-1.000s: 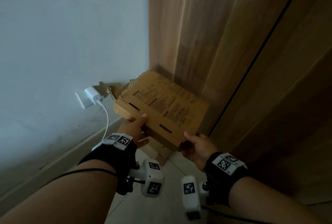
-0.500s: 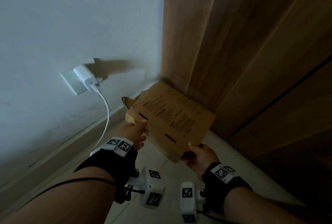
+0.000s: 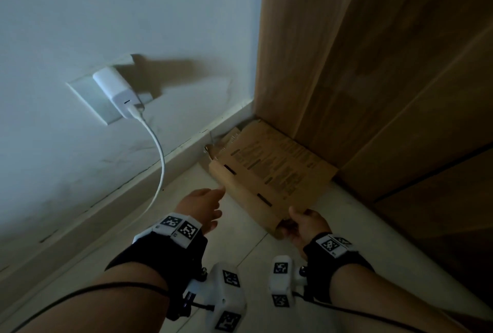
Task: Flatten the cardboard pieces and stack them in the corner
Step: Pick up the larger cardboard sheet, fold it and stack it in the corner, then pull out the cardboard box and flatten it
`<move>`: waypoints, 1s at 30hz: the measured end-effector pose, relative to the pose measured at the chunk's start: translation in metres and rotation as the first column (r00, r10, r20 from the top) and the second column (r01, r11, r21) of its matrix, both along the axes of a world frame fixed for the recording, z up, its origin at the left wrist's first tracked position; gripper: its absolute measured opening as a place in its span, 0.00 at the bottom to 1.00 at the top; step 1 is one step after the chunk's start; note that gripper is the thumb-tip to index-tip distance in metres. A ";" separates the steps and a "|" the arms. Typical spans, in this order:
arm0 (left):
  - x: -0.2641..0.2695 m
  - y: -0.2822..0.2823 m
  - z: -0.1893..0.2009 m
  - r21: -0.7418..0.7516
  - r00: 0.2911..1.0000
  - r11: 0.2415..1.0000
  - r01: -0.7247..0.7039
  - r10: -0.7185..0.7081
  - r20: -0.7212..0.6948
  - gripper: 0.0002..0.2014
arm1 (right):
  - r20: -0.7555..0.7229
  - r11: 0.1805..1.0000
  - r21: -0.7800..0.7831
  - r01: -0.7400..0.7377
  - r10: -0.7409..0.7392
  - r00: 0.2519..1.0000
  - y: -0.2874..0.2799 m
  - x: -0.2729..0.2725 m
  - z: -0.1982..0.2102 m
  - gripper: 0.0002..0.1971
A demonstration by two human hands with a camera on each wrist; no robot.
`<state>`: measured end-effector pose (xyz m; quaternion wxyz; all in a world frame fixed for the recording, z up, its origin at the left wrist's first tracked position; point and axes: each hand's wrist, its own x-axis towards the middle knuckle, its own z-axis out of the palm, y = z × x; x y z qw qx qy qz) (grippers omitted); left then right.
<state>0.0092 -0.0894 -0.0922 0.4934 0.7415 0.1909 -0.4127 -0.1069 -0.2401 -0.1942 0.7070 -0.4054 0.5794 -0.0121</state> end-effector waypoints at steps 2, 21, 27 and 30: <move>0.000 -0.001 -0.001 0.012 1.000 1.000 0.003 -0.003 -0.010 0.08 | -0.057 0.999 -0.003 -0.049 0.049 0.997 -0.003 0.004 -0.009 0.14; -0.015 -0.020 0.017 0.015 0.990 0.990 0.142 -0.142 -0.005 0.07 | -0.271 0.969 -0.130 -0.212 0.172 0.947 -0.043 -0.046 -0.004 0.28; -0.042 -0.047 0.051 -0.036 0.972 0.972 0.233 -0.232 0.045 0.15 | -0.422 0.797 -0.237 -0.555 0.430 0.798 -0.059 -0.102 0.042 0.23; -0.063 -0.060 0.070 -0.039 0.956 0.957 0.287 -0.284 0.074 0.16 | -0.514 0.656 -0.232 -0.718 0.544 0.663 -0.059 -0.130 0.062 0.18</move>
